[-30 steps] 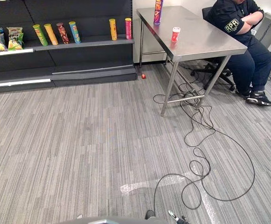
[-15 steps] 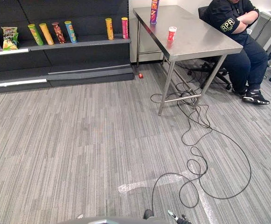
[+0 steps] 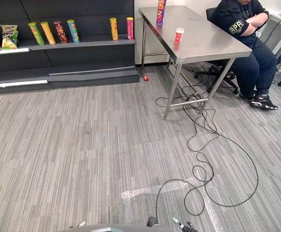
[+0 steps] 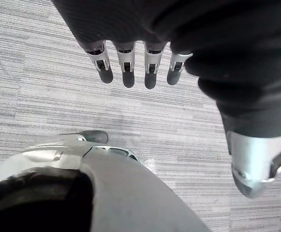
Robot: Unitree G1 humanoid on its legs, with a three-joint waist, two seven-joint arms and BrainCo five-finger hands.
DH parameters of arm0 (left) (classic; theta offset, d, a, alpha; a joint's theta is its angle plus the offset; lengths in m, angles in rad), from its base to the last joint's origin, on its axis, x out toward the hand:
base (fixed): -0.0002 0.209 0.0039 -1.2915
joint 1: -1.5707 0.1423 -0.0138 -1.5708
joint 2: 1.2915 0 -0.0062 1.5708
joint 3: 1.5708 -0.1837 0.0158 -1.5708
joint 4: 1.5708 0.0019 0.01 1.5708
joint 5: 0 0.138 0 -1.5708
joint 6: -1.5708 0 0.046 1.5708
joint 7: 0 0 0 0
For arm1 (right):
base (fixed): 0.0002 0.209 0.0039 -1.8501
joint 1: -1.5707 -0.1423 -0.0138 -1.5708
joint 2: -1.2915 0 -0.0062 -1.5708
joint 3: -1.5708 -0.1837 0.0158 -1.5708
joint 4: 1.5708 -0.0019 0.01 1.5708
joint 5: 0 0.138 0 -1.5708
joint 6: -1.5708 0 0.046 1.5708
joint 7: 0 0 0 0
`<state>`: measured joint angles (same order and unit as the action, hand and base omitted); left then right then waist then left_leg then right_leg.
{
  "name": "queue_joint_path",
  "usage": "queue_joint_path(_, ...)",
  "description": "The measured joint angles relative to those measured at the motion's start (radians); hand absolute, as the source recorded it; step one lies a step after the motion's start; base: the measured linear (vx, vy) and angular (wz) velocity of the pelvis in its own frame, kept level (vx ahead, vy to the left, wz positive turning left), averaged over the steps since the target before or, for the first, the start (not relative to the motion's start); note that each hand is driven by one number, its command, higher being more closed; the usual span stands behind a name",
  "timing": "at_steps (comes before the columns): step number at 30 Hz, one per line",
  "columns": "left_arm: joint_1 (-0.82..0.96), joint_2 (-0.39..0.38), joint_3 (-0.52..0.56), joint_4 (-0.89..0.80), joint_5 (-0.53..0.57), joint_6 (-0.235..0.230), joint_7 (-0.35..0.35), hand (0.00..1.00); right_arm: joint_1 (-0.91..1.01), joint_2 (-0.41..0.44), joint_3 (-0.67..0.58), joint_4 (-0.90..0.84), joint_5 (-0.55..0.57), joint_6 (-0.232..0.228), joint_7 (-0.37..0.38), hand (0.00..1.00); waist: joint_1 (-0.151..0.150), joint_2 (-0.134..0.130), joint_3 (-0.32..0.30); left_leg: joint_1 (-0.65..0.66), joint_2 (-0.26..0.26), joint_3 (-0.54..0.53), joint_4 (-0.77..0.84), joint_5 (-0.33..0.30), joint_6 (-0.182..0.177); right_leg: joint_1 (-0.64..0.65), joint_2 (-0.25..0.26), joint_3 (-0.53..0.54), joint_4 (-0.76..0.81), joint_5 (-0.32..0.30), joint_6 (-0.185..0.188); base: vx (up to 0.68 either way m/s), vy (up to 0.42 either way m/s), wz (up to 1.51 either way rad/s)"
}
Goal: Put the gum and the chips on the shelf.
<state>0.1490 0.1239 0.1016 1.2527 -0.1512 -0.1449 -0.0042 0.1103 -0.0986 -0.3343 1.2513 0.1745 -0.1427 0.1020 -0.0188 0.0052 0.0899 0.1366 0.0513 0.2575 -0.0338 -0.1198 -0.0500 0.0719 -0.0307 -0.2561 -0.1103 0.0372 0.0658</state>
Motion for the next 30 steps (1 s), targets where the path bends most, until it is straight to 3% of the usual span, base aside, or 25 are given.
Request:
queue_joint_path(4,-0.021,0.005,-0.018,-0.002,-0.003,0.0,0.002,0.0,-0.022,-0.002,0.0,-0.009,0.001,0.0,0.0,0.0,-0.004,0.006,0.016,-0.046,-0.001,-0.005,0.007,0.011,-0.001,-0.056,-0.007,-0.008,0.044,-0.011,-0.015,-0.02,-0.007,0.04)
queue_joint_path(6,-0.044,0.009,-0.017,-0.003,-0.015,-0.001,0.002,0.0,-0.048,-0.001,0.002,-0.019,0.012,0.0,-0.001,0.0,-0.004,-0.001,0.052,-0.066,0.003,0.002,0.023,0.015,-0.009,-0.092,-0.013,-0.009,0.097,-0.04,-0.032,-0.05,-0.025,0.03)
queue_joint_path(8,-0.054,0.025,-0.017,-0.018,-0.047,-0.003,0.001,0.0,-0.063,0.008,0.029,-0.018,0.045,-0.001,-0.006,0.0,-0.005,-0.028,0.085,-0.154,0.02,0.007,0.206,-0.019,-0.057,-0.123,-0.04,-0.02,0.175,-0.109,-0.046,-0.07,-0.067,0.27)
queue_joint_path(9,-0.053,0.028,-0.017,-0.028,-0.058,-0.007,0.001,0.0,-0.063,0.01,0.032,-0.017,0.049,-0.001,-0.006,0.0,-0.004,-0.036,0.092,-0.182,0.027,0.011,0.281,-0.022,-0.061,-0.119,-0.046,-0.022,0.182,-0.117,-0.049,-0.06,-0.098,0.28)
queue_joint_path(10,-0.049,0.027,-0.016,-0.046,-0.085,-0.011,0.0,0.0,-0.058,0.009,0.04,-0.017,0.064,-0.001,-0.006,0.0,0.002,-0.04,0.098,-0.257,0.053,0.013,0.455,-0.024,-0.063,-0.108,-0.05,-0.025,0.187,-0.126,-0.055,-0.02,-0.108,0.13)
queue_joint_path(11,-0.044,0.017,-0.016,-0.064,-0.114,-0.013,0.0,0.0,-0.058,0.0,0.039,-0.018,0.074,-0.003,-0.005,0.0,0.004,-0.021,0.106,-0.324,0.093,0.012,0.62,-0.014,-0.057,-0.088,-0.037,-0.03,0.188,-0.133,-0.059,0.02,-0.088,0.05)
queue_joint_path(13,-0.045,0.007,-0.011,-0.064,-0.146,-0.017,-0.002,0.0,-0.057,-0.011,0.039,-0.017,0.091,-0.004,-0.006,0.0,0.008,-0.007,0.119,-0.397,0.132,0.002,0.776,0.006,-0.049,-0.064,-0.028,-0.028,0.2,-0.15,-0.062,0.1,0.013,-0.01)
queue_joint_path(14,-0.045,0.003,0.001,-0.064,-0.172,-0.019,-0.004,0.0,-0.063,-0.012,0.036,-0.018,0.105,-0.004,-0.006,0.0,0.007,0.002,0.122,-0.435,0.14,-0.006,0.819,-0.037,-0.043,-0.047,-0.038,-0.022,0.206,-0.161,-0.059,0.14,0.07,-0.01)
queue_joint_path(15,-0.045,0.0,0.002,-0.064,-0.187,-0.019,-0.006,0.0,-0.064,-0.017,0.034,-0.018,0.108,-0.004,-0.006,0.0,0.007,0.003,0.123,-0.449,0.14,-0.007,0.808,-0.05,-0.045,-0.044,-0.045,-0.02,0.205,-0.164,-0.057,0.17,0.107,-0.03)
queue_joint_path(18,-0.044,-0.001,0.001,-0.067,-0.201,-0.021,-0.015,0.0,-0.073,-0.018,0.028,-0.018,0.112,-0.004,-0.006,0.0,0.013,0.005,0.124,-0.478,0.127,-0.015,0.519,-0.023,-0.045,-0.043,-0.079,-0.008,0.204,-0.18,-0.032,0.16,0.143,-0.07)
queue_joint_path(20,-0.045,-0.005,0.001,-0.071,-0.197,-0.021,-0.015,0.0,-0.087,-0.013,0.03,-0.021,0.111,-0.004,-0.007,0.0,0.017,0.016,0.129,-0.467,0.119,-0.053,0.199,0.1,-0.064,-0.031,-0.1,0.005,0.203,-0.199,-0.003,0.32,0.313,-0.12)
queue_joint_path(22,-0.045,-0.018,0.001,-0.071,-0.197,-0.021,-0.016,0.0,-0.093,-0.024,0.032,-0.023,0.111,-0.007,-0.008,0.0,0.023,0.041,0.14,-0.467,0.143,-0.079,0.106,0.121,-0.075,-0.006,-0.101,0.02,0.2,-0.217,0.024,0.37,0.374,-0.25)
queue_joint_path(23,-0.043,-0.028,0.004,-0.069,-0.197,-0.02,-0.018,0.0,-0.1,-0.034,0.036,-0.022,0.111,-0.008,-0.009,0.0,0.024,0.058,0.151,-0.466,0.167,-0.07,0.109,0.164,-0.08,0.027,-0.106,0.037,0.199,-0.234,0.051,0.44,0.443,-0.41)
queue_joint_path(24,-0.038,-0.024,0.003,-0.071,-0.197,-0.021,-0.021,0.0,-0.106,-0.033,0.041,-0.016,0.11,-0.008,-0.008,0.0,0.028,0.046,0.149,-0.459,0.147,-0.049,0.171,0.224,-0.061,0.05,-0.142,0.058,0.188,-0.254,0.072,0.52,0.494,-0.42)
queue_joint_path(25,-0.038,-0.017,0.004,-0.071,-0.196,-0.021,-0.022,0.0,-0.117,-0.022,0.04,-0.01,0.109,-0.008,-0.006,0.0,0.03,0.027,0.149,-0.468,0.132,-0.038,0.21,0.209,-0.043,0.057,-0.164,0.068,0.18,-0.26,0.065,0.42,0.302,-0.4)
queue_joint_path(26,-0.041,0.001,0.005,-0.077,-0.196,-0.028,-0.023,0.0,-0.137,0.005,0.039,-0.006,0.108,-0.008,-0.002,0.0,0.034,-0.005,0.14,-0.493,0.108,-0.014,0.272,0.145,-0.01,0.051,-0.19,0.085,0.195,-0.251,0.051,0.5,0.284,-0.19)
queue_joint_path(27,-0.052,0.013,0.002,-0.08,-0.191,-0.028,-0.024,0.0,-0.144,0.025,0.037,-0.009,0.107,-0.009,0.003,0.0,0.028,-0.023,0.134,-0.511,0.088,-0.007,0.322,0.097,0.008,0.035,-0.209,0.084,0.222,-0.216,0.07,0.43,0.215,-0.14)
queue_joint_path(28,-0.053,0.016,0.001,-0.08,-0.189,-0.028,-0.024,0.0,-0.149,0.031,0.036,-0.009,0.105,-0.009,0.005,0.0,0.028,-0.031,0.129,-0.511,0.079,0.004,0.337,0.079,0.012,0.029,-0.224,0.094,0.231,-0.196,0.094,0.4,0.238,-0.11)
queue_joint_path(30,-0.054,0.024,0.001,-0.068,-0.18,-0.027,-0.023,0.0,-0.148,0.04,0.019,-0.005,0.097,-0.008,0.013,0.0,0.035,-0.036,0.113,-0.49,0.059,0.038,0.351,0.03,0.024,0.012,-0.255,0.134,0.258,-0.137,0.098,0.34,0.245,-0.38)
